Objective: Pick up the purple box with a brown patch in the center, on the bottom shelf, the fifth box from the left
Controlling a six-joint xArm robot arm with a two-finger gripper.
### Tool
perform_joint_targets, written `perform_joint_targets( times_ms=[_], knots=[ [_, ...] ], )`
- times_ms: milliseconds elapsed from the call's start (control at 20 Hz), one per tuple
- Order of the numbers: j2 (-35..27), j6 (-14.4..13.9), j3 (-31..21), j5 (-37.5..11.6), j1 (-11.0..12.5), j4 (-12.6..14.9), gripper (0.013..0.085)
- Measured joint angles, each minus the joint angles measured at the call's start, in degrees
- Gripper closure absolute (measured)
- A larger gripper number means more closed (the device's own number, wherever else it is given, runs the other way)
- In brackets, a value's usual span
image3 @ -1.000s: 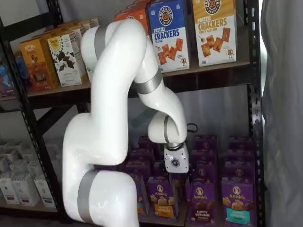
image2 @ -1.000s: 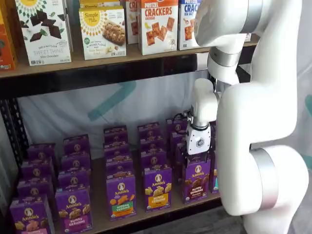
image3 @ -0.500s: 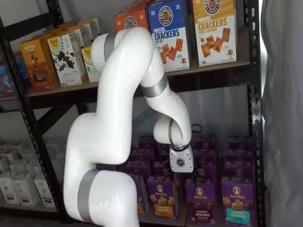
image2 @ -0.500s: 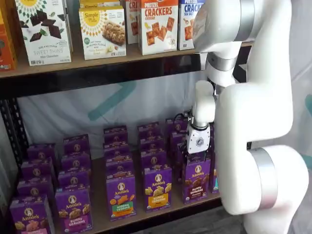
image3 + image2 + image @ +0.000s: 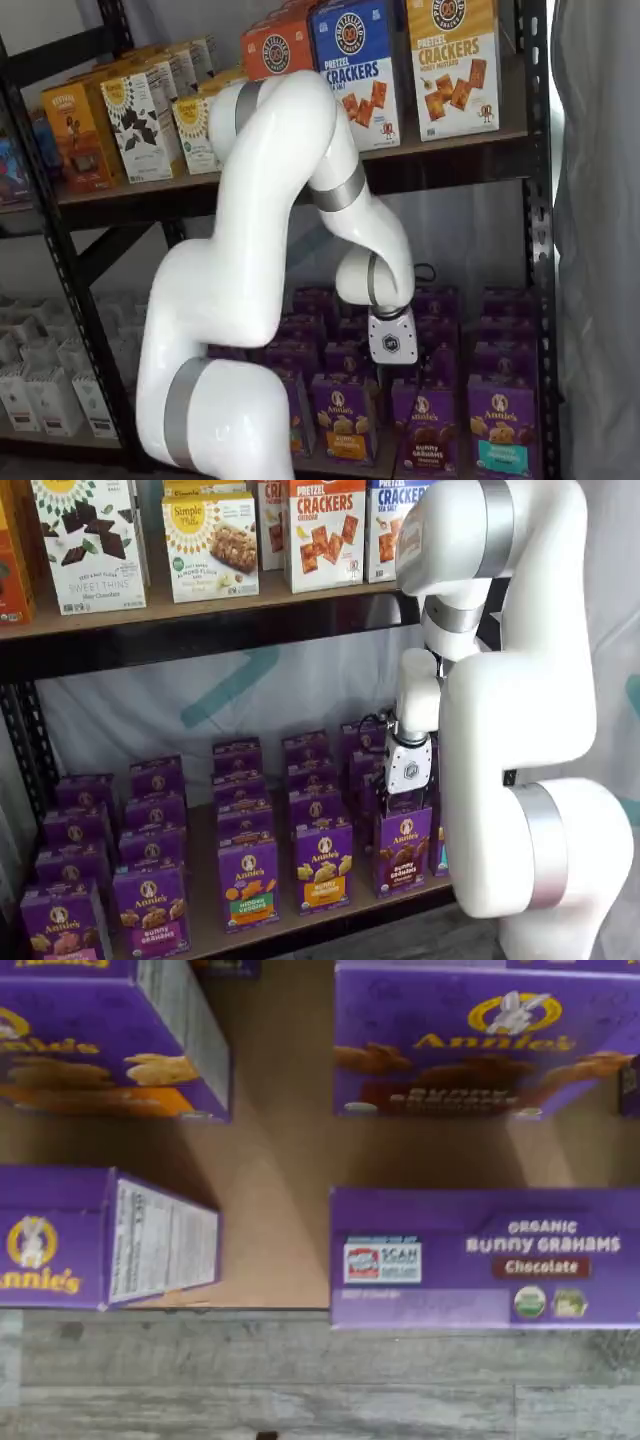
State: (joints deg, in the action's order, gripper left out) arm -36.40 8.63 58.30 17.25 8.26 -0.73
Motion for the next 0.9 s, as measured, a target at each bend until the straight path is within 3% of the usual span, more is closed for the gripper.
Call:
perform_joint_targets(
  times_ms=[250,500,900],
  knots=[
    [-2.70,-2.09,3.29,0.35,0.78,3.02,0.0130],
    [-4.79,-0.28,5.97,0.81,1.22,1.56,0.0130],
    [-6.26,-3.68,8.51,1.77,1.84,5.81,0.0130]
  ],
)
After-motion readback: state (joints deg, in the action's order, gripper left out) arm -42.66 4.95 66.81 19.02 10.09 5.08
